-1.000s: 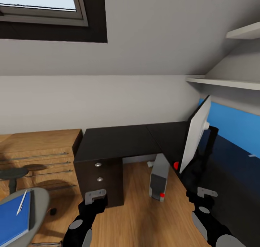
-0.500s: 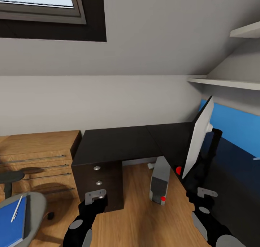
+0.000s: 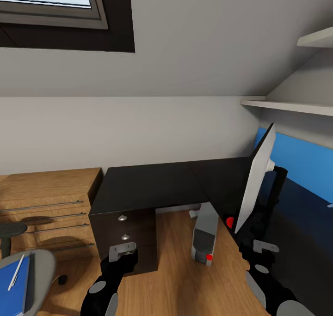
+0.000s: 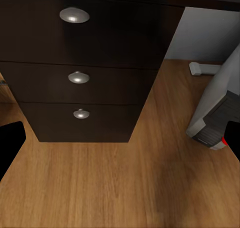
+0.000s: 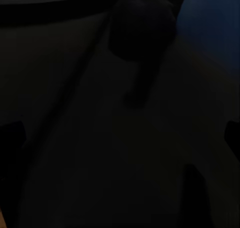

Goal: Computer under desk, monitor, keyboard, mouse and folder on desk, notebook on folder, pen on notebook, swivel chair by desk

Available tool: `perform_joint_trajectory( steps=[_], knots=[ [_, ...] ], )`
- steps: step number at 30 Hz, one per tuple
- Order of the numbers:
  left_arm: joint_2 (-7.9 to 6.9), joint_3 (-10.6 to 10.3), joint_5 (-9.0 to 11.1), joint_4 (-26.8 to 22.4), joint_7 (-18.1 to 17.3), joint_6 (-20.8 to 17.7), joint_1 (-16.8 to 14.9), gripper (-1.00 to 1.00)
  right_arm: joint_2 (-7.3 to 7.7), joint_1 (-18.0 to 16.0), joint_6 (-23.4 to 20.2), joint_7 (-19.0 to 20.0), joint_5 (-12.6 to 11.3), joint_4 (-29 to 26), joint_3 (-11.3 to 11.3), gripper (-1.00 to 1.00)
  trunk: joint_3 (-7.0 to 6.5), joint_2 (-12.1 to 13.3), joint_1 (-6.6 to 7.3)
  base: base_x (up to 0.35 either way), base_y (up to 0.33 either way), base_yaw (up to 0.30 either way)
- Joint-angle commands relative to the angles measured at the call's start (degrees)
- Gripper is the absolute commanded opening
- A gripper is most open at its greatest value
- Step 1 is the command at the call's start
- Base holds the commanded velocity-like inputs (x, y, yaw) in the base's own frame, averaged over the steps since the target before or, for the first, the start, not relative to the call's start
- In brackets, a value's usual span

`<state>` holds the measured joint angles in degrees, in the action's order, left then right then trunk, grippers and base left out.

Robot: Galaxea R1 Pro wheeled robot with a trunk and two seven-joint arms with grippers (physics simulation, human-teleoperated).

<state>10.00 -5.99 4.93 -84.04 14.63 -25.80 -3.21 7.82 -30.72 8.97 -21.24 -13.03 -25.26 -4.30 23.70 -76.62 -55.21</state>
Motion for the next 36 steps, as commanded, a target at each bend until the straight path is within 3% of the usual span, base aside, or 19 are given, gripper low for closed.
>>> perform_joint_trajectory(
  steps=[1,36],
  knots=[
    [0.00,-0.08,0.52,-0.07,0.48,-0.22,-0.04,1.00,0.08,-0.05,0.27,-0.29,-0.59,0.03,-0.45,1.00,0.07,-0.04,0.00,0.011,-0.010,0.000],
    [0.00,-0.08,0.52,-0.07,0.48,-0.22,-0.04,1.00,0.09,-0.05,0.26,-0.29,-0.59,0.20,-0.36,1.00,0.07,-0.04,0.00,0.076,-0.074,0.000]
  ],
)
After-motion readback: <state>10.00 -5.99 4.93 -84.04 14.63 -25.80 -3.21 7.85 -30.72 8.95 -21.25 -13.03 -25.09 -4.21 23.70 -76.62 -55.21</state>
